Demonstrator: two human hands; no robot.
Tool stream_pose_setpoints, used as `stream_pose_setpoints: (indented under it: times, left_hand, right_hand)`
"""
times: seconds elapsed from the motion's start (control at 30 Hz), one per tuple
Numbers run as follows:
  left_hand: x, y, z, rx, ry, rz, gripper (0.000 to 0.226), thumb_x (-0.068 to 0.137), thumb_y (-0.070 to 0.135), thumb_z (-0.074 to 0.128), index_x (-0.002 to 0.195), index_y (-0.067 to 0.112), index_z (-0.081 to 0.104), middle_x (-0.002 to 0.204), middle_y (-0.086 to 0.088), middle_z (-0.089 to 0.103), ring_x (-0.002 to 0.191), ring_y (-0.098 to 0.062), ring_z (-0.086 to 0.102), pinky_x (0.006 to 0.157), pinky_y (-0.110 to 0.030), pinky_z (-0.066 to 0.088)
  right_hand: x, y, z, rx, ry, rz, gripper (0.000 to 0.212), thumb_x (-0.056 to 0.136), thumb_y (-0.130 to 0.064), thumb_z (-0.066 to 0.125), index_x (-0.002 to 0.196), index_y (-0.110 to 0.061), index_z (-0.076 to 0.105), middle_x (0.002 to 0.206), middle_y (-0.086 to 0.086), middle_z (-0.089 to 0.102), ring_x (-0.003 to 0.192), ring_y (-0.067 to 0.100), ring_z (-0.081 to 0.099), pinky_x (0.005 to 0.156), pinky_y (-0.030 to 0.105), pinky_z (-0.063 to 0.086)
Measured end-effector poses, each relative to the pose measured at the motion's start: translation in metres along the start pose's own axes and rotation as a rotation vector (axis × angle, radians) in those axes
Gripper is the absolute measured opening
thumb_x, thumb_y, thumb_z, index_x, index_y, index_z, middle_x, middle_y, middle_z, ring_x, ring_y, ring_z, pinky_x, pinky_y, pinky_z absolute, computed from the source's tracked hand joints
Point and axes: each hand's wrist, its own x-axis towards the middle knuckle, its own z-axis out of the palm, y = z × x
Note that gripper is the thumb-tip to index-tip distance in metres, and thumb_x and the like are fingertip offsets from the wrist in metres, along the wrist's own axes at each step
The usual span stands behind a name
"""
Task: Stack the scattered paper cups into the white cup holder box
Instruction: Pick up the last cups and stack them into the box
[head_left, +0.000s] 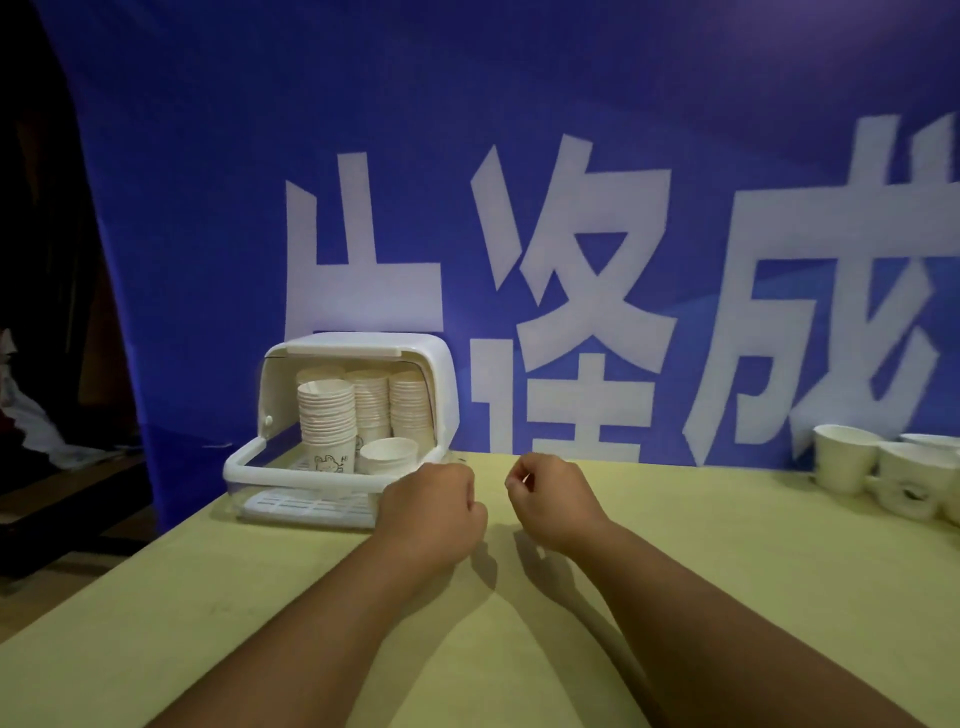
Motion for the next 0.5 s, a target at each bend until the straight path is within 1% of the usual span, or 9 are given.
stream_pose_setpoints:
  times: [0.07,0.13,0.2,0.23,0.3,0.37,0.43,0.5]
  left_hand:
    - [-0.008,0.022,0.007,-0.049,-0.084,-0.004,0.012,0.094,0.035,0.057,0.086,0.029,0.063,0.082,0.008,0.065,0.078,-0.013,0.062,0.078,-0.035,0.058]
    - [-0.016,0.047,0.014,-0.093,-0.133,0.013,0.012,0.093,0.033,0.057,0.084,0.028,0.062,0.083,0.007,0.065,0.078,-0.014,0.062,0.073,-0.034,0.057]
    - [-0.027,0.075,0.020,-0.139,-0.174,0.036,0.012,0.094,0.031,0.058,0.084,0.027,0.061,0.085,0.007,0.065,0.078,-0.014,0.061,0.066,-0.028,0.051]
    - [-0.033,0.089,0.024,-0.163,-0.202,0.048,0.011,0.094,0.031,0.058,0.084,0.027,0.061,0.087,0.007,0.065,0.079,-0.013,0.061,0.065,-0.027,0.048]
    - [-0.045,0.118,0.037,-0.217,-0.281,0.086,0.009,0.092,0.033,0.059,0.085,0.028,0.063,0.091,0.009,0.066,0.082,-0.012,0.061,0.070,-0.029,0.052]
    - [-0.056,0.146,0.053,-0.258,-0.359,0.143,0.007,0.088,0.034,0.061,0.085,0.028,0.065,0.094,0.011,0.065,0.087,-0.012,0.063,0.082,-0.034,0.057]
    - [-0.064,0.175,0.066,-0.278,-0.387,0.218,0.004,0.086,0.031,0.062,0.087,0.029,0.065,0.100,0.011,0.060,0.091,-0.011,0.061,0.086,-0.031,0.055]
    - [-0.070,0.206,0.077,-0.316,-0.393,0.283,0.008,0.086,0.029,0.062,0.092,0.028,0.067,0.104,0.011,0.054,0.094,-0.012,0.059,0.087,-0.029,0.052]
  right_hand:
    - [-0.015,0.015,-0.021,-0.014,0.002,0.016,0.010,0.101,-0.025,0.060,0.106,-0.021,0.068,0.096,-0.004,0.068,0.081,0.011,0.063,0.073,0.021,0.052]
    - [-0.031,0.034,-0.042,-0.030,0.005,0.050,0.011,0.102,-0.024,0.059,0.106,-0.021,0.068,0.095,-0.004,0.068,0.081,0.010,0.063,0.072,0.019,0.050]
    - [-0.048,0.059,-0.065,-0.044,0.009,0.101,0.009,0.102,-0.023,0.059,0.104,-0.022,0.068,0.095,-0.005,0.067,0.082,0.011,0.063,0.076,0.022,0.054]
    - [-0.057,0.074,-0.077,-0.064,0.008,0.126,0.009,0.102,-0.023,0.058,0.104,-0.023,0.067,0.095,-0.005,0.067,0.083,0.011,0.063,0.080,0.024,0.056]
    - [-0.076,0.105,-0.103,-0.156,-0.019,0.178,0.011,0.102,-0.022,0.056,0.106,-0.026,0.066,0.099,-0.007,0.065,0.087,0.011,0.061,0.084,0.025,0.055]
    - [-0.095,0.138,-0.132,-0.292,-0.063,0.230,0.017,0.101,-0.025,0.053,0.115,-0.029,0.062,0.111,-0.006,0.060,0.097,0.012,0.057,0.090,0.027,0.053]
    - [-0.113,0.168,-0.161,-0.441,-0.087,0.260,0.025,0.101,-0.035,0.047,0.124,-0.029,0.058,0.122,-0.001,0.055,0.108,0.017,0.052,0.096,0.034,0.050]
    - [-0.130,0.196,-0.189,-0.520,-0.077,0.326,0.037,0.100,-0.047,0.044,0.131,-0.029,0.053,0.128,0.003,0.052,0.116,0.022,0.047,0.098,0.039,0.048]
